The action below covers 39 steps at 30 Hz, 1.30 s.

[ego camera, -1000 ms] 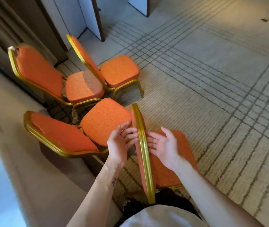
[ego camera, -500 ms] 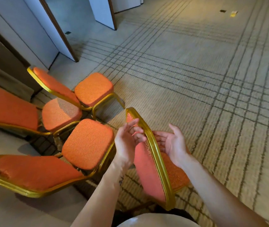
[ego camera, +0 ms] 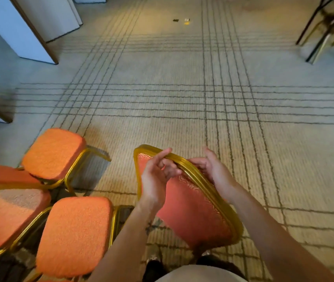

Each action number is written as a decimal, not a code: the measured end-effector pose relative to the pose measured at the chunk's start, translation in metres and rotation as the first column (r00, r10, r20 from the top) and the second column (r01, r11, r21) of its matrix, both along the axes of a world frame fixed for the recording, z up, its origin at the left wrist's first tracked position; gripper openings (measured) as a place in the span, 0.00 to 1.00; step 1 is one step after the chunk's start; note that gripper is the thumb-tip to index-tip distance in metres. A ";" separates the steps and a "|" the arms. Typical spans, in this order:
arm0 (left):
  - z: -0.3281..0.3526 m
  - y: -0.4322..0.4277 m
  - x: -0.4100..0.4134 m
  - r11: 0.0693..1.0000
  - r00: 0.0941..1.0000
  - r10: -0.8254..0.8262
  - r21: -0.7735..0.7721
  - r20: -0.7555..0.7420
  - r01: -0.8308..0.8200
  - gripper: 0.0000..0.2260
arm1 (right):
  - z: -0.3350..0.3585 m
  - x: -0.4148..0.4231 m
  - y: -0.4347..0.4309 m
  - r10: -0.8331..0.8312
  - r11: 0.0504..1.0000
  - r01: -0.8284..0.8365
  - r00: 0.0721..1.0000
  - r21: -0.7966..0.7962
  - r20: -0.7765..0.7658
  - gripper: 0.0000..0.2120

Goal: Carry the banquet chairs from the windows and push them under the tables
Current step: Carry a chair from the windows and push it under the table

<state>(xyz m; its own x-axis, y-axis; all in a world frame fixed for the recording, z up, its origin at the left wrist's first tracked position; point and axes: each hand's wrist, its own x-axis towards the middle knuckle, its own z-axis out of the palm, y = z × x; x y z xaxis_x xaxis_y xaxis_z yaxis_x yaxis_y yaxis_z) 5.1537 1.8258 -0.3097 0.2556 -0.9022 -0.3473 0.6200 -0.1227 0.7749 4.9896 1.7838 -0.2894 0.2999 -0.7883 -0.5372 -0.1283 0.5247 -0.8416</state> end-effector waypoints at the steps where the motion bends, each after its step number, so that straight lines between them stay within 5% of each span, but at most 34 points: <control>1: 0.000 -0.003 0.003 0.999 0.999 -0.051 0.000 -0.005 0.051 0.19 | 0.004 0.000 0.006 0.001 0.995 -0.011 0.995 -0.099 -0.095 0.27; 5: -0.001 -0.013 0.011 0.969 0.967 -0.242 -0.025 0.082 0.245 0.23 | 0.001 0.006 0.024 -0.067 0.910 -0.096 0.925 -0.402 -0.374 0.10; 11: 0.003 -0.024 0.014 0.950 0.745 -0.267 0.037 0.611 0.311 0.12 | -0.006 0.021 0.029 -0.205 0.890 -0.092 0.794 -0.447 -0.572 0.09; 13: 0.001 -0.023 0.011 0.949 0.615 -0.245 0.055 0.750 0.311 0.12 | -0.009 0.024 0.029 -0.241 0.883 -0.084 0.763 -0.462 -0.600 0.12; 16: -0.005 -0.015 0.001 0.952 0.241 -0.090 0.013 0.966 0.305 0.16 | -0.013 0.024 0.032 -0.286 0.844 -0.131 0.709 -0.520 -0.644 0.17; 20: -0.012 -0.014 0.002 0.946 -0.029 0.002 0.007 1.000 0.323 0.19 | -0.018 0.020 0.030 -0.333 0.799 -0.214 0.620 -0.562 -0.710 0.15; 29: -0.022 -0.052 0.012 0.864 -0.109 -0.022 0.074 0.994 0.499 0.17 | -0.023 0.019 0.018 -0.371 0.801 -0.215 0.553 -0.558 -0.746 0.14; 34: -0.026 -0.089 0.024 0.792 -0.300 0.035 0.157 0.953 0.590 0.11 | -0.030 0.021 0.013 -0.427 0.803 -0.197 0.469 -0.562 -0.773 0.15; 36: -0.019 -0.100 0.026 0.763 -0.386 -0.027 0.268 0.922 0.589 0.12 | -0.031 0.025 0.012 -0.463 0.827 -0.163 0.348 -0.539 -0.815 0.16; 39: -0.010 -0.121 0.027 0.719 -0.409 -0.112 0.358 0.906 0.596 0.16 | -0.041 0.038 0.014 -0.560 0.823 -0.079 0.049 -0.562 -0.827 0.20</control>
